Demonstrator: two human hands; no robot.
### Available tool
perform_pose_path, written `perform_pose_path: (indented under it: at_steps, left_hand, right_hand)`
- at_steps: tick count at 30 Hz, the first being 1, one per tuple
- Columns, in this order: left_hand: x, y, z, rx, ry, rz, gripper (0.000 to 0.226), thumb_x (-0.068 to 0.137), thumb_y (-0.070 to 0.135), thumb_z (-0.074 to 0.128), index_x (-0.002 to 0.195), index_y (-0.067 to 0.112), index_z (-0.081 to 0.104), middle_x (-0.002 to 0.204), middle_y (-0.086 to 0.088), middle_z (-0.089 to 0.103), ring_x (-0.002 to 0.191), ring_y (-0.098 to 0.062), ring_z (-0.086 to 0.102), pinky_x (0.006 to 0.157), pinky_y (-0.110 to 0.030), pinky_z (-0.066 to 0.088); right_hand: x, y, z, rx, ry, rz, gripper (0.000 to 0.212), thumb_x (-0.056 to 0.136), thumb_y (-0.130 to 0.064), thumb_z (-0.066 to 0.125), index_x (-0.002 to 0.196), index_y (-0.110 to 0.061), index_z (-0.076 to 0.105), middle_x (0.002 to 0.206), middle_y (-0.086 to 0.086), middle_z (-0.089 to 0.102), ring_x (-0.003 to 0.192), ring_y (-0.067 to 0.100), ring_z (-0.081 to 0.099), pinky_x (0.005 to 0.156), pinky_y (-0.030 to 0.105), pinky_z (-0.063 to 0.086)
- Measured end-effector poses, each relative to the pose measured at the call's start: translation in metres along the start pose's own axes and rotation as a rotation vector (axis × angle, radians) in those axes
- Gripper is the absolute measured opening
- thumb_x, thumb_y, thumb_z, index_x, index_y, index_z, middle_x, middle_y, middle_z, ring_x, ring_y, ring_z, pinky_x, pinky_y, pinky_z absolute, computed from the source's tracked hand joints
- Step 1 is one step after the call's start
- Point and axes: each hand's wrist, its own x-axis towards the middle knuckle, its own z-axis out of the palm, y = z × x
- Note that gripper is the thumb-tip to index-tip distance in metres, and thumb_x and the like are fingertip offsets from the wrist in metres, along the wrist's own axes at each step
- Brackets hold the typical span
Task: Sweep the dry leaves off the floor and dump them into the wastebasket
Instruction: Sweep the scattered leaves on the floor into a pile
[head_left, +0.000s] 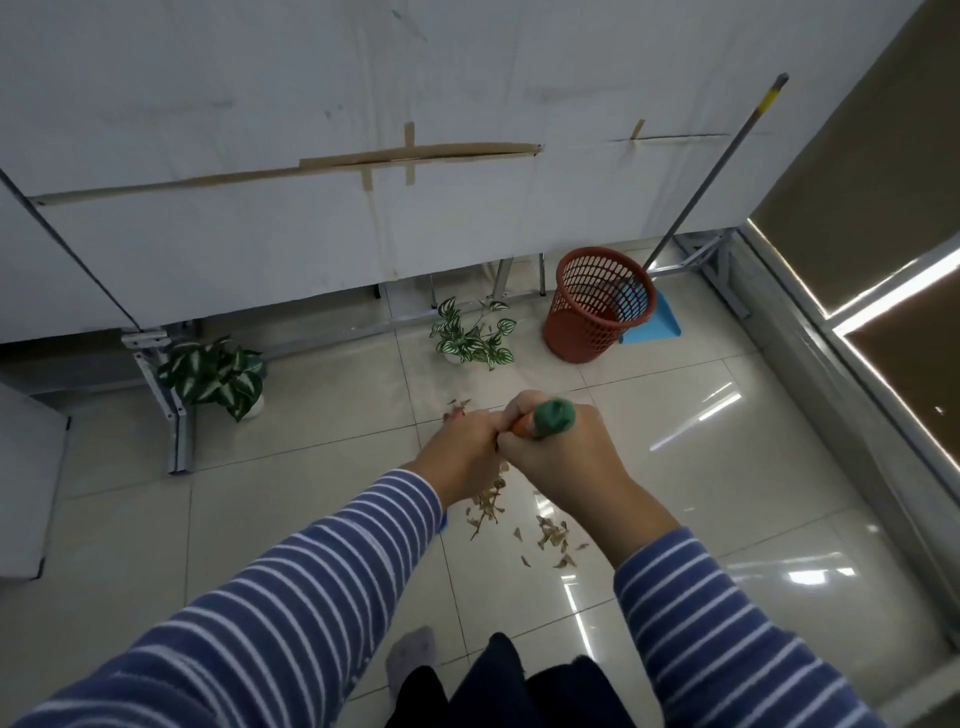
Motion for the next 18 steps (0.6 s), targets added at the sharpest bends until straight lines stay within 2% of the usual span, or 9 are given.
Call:
perform_pose_path:
  at_steps: [3,6,8,10,12,14,16,18]
  left_hand:
    - [0.009,0.009,-0.021,-0.001,0.07,0.009,0.029,0.095,0.015,0.042,0.075,0.036,0.044,0.086,0.004,0.055,0.084,-0.018,0.054,0.074,-0.029,0.043]
    - [0.021,0.006,-0.039,0.04,0.136,0.005,0.019,0.096,0.014,0.041,0.091,0.031,0.048,0.08,0.008,0.051,0.082,-0.016,0.053,0.071,-0.026,0.04]
    - [0.028,0.001,-0.047,0.057,0.173,-0.023,0.021,0.096,0.014,0.042,0.089,0.033,0.047,0.083,0.009,0.051,0.087,-0.015,0.054,0.078,-0.028,0.043]
    - [0.033,-0.008,-0.048,0.093,0.168,-0.064,0.021,0.096,0.015,0.043,0.085,0.031,0.05,0.086,0.009,0.053,0.094,-0.019,0.054,0.086,-0.03,0.043]
    - [0.041,-0.02,-0.041,0.141,0.131,-0.102,0.015,0.095,0.018,0.045,0.095,0.026,0.057,0.096,0.004,0.06,0.106,-0.023,0.054,0.091,-0.033,0.043]
    - [0.055,-0.036,-0.026,0.142,0.102,-0.139,0.018,0.092,0.018,0.046,0.097,0.03,0.059,0.096,0.003,0.061,0.1,-0.022,0.057,0.099,-0.041,0.043]
    - [0.063,-0.033,-0.016,0.124,0.079,-0.145,0.021,0.091,0.015,0.048,0.098,0.03,0.06,0.097,0.003,0.06,0.095,-0.02,0.058,0.103,-0.046,0.04]
    - [0.068,-0.021,-0.01,0.103,0.067,-0.138,0.024,0.093,0.011,0.048,0.11,0.022,0.062,0.116,-0.005,0.058,0.11,-0.028,0.052,0.105,-0.041,0.035]
  right_hand:
    - [0.011,-0.014,-0.02,0.042,0.017,-0.052,0.011,0.076,-0.01,0.065,0.075,-0.021,0.066,0.073,0.002,0.068,0.066,0.014,0.06,0.059,0.024,0.051]
    - [0.026,-0.024,-0.027,0.068,0.039,-0.13,0.024,0.076,-0.009,0.067,0.066,-0.03,0.06,0.07,-0.004,0.065,0.062,0.007,0.057,0.058,0.021,0.05]
    - [0.039,-0.025,-0.021,0.092,0.022,-0.15,0.03,0.078,-0.01,0.067,0.065,-0.035,0.056,0.068,-0.009,0.061,0.061,0.003,0.056,0.056,0.019,0.047]
    - [0.05,-0.021,-0.009,0.129,-0.023,-0.139,0.027,0.082,-0.01,0.067,0.07,-0.032,0.058,0.072,-0.009,0.061,0.063,0.002,0.057,0.055,0.015,0.046]
    - [0.058,-0.01,0.004,0.163,-0.052,-0.12,0.016,0.082,-0.01,0.066,0.077,-0.025,0.064,0.079,-0.005,0.066,0.071,0.008,0.064,0.059,0.02,0.054]
    - [0.064,0.005,0.013,0.192,-0.061,-0.09,0.011,0.08,-0.01,0.067,0.081,-0.021,0.068,0.082,0.0,0.069,0.074,0.013,0.066,0.064,0.024,0.057]
    - [0.069,0.02,0.016,0.215,-0.061,-0.027,0.012,0.078,-0.01,0.067,0.079,-0.022,0.068,0.081,0.0,0.07,0.073,0.013,0.066,0.062,0.023,0.056]
    - [0.075,0.034,0.014,0.222,-0.062,0.031,0.012,0.077,-0.01,0.067,0.078,-0.022,0.069,0.079,-0.001,0.07,0.068,0.01,0.064,0.057,0.017,0.051]
